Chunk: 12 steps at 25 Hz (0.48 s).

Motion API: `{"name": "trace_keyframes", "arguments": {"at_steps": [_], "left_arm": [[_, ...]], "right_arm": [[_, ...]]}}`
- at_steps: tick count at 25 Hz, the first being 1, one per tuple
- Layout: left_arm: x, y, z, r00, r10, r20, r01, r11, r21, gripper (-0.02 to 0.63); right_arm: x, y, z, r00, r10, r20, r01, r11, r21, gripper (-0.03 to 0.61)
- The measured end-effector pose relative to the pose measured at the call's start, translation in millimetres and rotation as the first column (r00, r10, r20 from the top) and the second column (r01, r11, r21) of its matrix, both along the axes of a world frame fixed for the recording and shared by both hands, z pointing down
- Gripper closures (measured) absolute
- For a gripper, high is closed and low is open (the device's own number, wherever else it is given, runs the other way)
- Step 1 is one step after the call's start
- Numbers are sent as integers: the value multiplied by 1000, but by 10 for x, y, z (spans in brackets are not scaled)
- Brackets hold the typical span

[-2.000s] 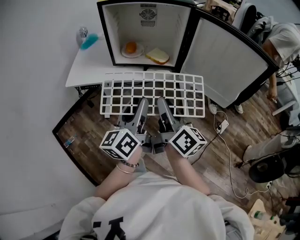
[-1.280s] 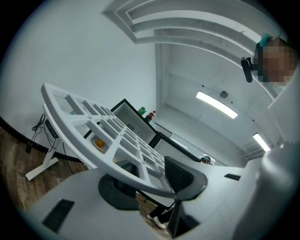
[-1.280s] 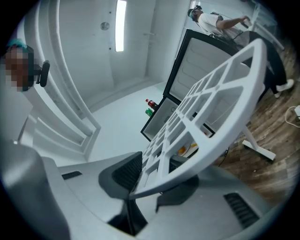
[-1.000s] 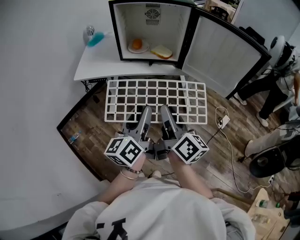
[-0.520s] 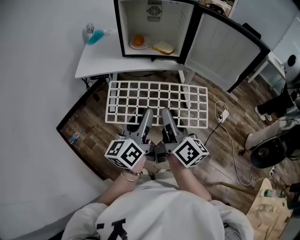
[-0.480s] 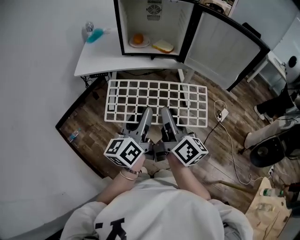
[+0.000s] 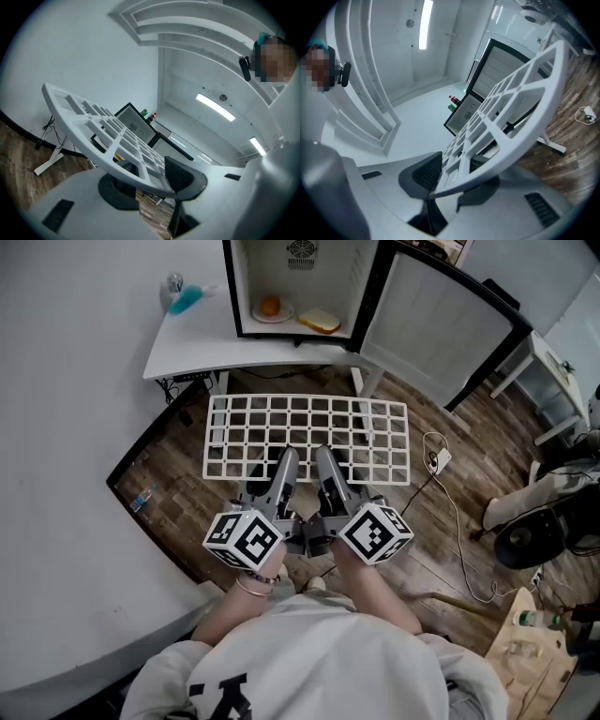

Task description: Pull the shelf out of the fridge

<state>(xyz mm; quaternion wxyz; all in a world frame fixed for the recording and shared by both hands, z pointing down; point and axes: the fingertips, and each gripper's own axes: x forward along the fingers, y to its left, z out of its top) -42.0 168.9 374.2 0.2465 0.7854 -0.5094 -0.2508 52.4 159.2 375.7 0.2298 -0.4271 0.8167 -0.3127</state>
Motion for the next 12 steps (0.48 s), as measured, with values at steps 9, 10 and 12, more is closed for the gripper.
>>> {"name": "trace_keyframes", "arguments": {"at_steps": [9, 10, 12], "left_arm": [[95, 110, 34, 1000, -10, 9, 10, 1000, -1, 454], [105, 114, 30, 1000, -10, 11, 10, 1000, -1, 454], [116, 119, 19, 1000, -10, 13, 10, 1000, 1, 454]], "right_arm": [[87, 107, 29, 1000, -13, -14, 13, 1000, 9, 463], [96, 111, 27, 1000, -13, -14, 13, 1000, 11, 463], [108, 115, 21, 1000, -13, -12, 13, 1000, 12, 462]]}}
